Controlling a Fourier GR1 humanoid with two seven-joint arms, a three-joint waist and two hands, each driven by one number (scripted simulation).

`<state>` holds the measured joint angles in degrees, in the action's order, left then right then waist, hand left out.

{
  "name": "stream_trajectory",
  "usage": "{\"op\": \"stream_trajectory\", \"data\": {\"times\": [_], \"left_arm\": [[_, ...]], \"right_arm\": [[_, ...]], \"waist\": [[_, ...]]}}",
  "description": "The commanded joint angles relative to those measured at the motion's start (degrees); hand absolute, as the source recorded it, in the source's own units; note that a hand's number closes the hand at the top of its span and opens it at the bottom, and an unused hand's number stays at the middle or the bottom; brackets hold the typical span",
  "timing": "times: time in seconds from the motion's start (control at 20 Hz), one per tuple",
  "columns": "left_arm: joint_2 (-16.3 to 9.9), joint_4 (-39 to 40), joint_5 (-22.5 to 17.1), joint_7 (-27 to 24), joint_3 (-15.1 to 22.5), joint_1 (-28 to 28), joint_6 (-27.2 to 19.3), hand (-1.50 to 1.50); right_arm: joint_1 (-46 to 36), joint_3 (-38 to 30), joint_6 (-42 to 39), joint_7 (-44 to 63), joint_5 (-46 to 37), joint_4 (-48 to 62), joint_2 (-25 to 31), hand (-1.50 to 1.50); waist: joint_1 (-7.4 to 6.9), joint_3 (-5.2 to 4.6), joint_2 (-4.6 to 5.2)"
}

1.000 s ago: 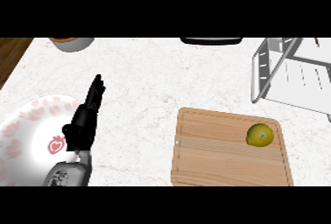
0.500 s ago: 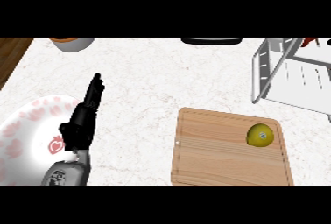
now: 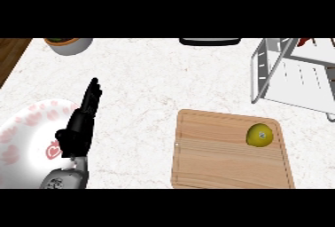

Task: Pick the bell pepper from the cutting board and place it in the tiered basket

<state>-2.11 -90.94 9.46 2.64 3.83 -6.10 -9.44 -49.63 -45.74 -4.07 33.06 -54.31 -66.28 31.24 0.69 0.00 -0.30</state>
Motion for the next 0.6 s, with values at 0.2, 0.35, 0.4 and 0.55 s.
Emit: {"op": "stream_trajectory", "data": {"times": [0.2, 0.35, 0.4, 0.55], "left_arm": [[0.4, -0.9, 0.5, 0.1, -0.4, 1.0, -1.3, 0.0], [0.2, -0.6, 0.2, 1.8, -1.3, -0.5, -1.4, 0.0], [0.0, -0.6, -0.2, -0.3, -0.9, 1.7, -0.6, 0.0], [0.4, -0.1, -0.5, 0.4, -1.2, 0.4, -0.7, 0.0]], "right_arm": [[13.5, -16.1, -7.6, 0.0, 15.0, -13.3, 2.0, -1.5], [23.3, -21.8, -12.6, -4.7, 20.1, -19.9, 1.7, -1.5], [23.8, -24.2, -15.7, -4.8, 23.5, -20.9, 3.5, -1.5], [30.8, -32.0, -22.2, -6.0, 30.3, -24.1, 2.9, -1.5]], "waist": [[1.95, 0.04, -0.47], [2.29, 0.05, -0.36], [1.82, 0.02, -0.33], [2.29, 0.02, -0.36]]}}
